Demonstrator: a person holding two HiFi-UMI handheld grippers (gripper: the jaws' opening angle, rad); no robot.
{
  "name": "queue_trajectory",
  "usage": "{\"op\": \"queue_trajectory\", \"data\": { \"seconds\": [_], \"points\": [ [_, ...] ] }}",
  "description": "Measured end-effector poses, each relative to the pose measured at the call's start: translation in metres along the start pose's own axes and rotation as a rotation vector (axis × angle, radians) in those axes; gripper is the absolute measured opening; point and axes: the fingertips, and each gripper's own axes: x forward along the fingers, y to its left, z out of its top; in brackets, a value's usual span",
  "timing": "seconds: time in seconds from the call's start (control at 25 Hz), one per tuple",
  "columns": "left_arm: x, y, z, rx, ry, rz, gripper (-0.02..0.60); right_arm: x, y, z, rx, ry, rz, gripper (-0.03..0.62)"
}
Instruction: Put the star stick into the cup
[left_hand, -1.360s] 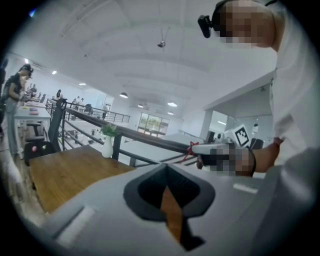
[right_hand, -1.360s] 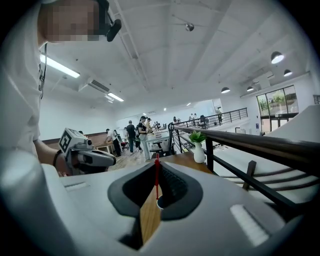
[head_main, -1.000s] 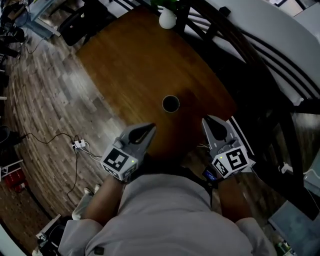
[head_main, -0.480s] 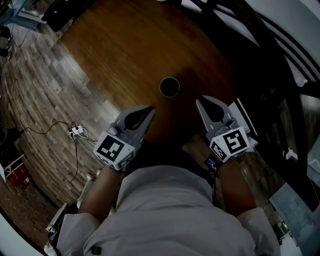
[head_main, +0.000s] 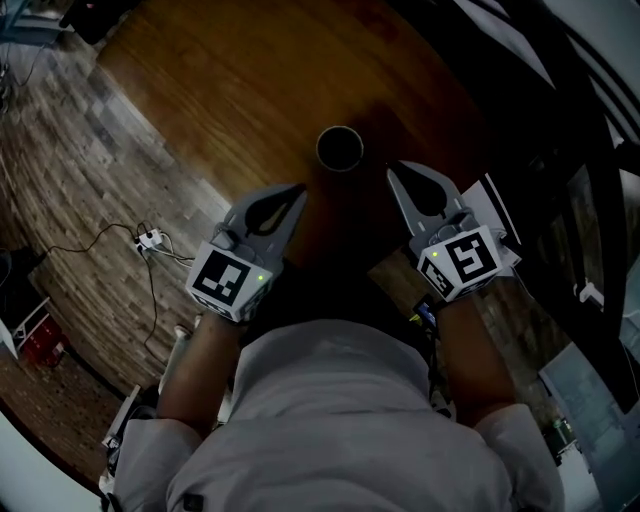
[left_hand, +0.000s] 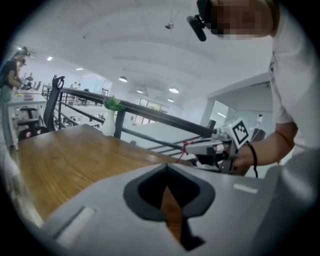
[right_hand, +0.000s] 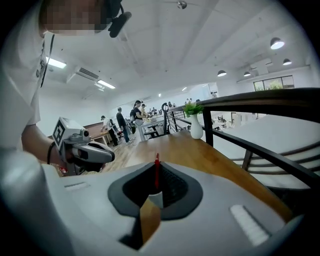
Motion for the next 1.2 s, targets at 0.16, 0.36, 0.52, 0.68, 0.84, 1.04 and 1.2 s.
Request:
{"op": "queue_trajectory", "data": {
  "seconds": [0.16, 0.36, 0.52, 0.68, 0.84, 1.04, 1.2],
  "points": [
    [0.006, -0.002, -0.009, 0.013, 0.033, 0.009, 0.003, 0.003, -0.002, -0.008, 0.005, 0.002, 0.0, 0.025],
    [0.012, -0.007, -0.014, 0.027, 0.022, -0.021, 0.003, 0.006, -0.004, -0.009, 0.0, 0.007, 0.002, 0.025],
    [0.01, -0.01, -0.011, 0.02, 0.021, -0.033, 0.003, 0.006, -0.006, -0.01, -0.015, 0.007, -0.016, 0.025],
    [0.006, -0.013, -0.009, 0.016, 0.017, -0.036, 0.003, 0.005, -0.008, -0.014, -0.008, 0.013, -0.012, 0.034],
    [0.006, -0.014, -0.007, 0.011, 0.01, -0.027, 0.003, 0.003, -0.008, -0.014, -0.008, 0.01, -0.002, 0.06],
    [0.002, -0.023, -0.007, 0.013, 0.005, -0.031, 0.003, -0.004, -0.006, -0.012, -0.024, 0.011, 0.005, 0.064],
    [-0.002, -0.03, -0.003, 0.015, -0.009, -0.024, 0.003, -0.012, -0.006, -0.009, -0.024, 0.005, 0.01, 0.069]
  ]
}}
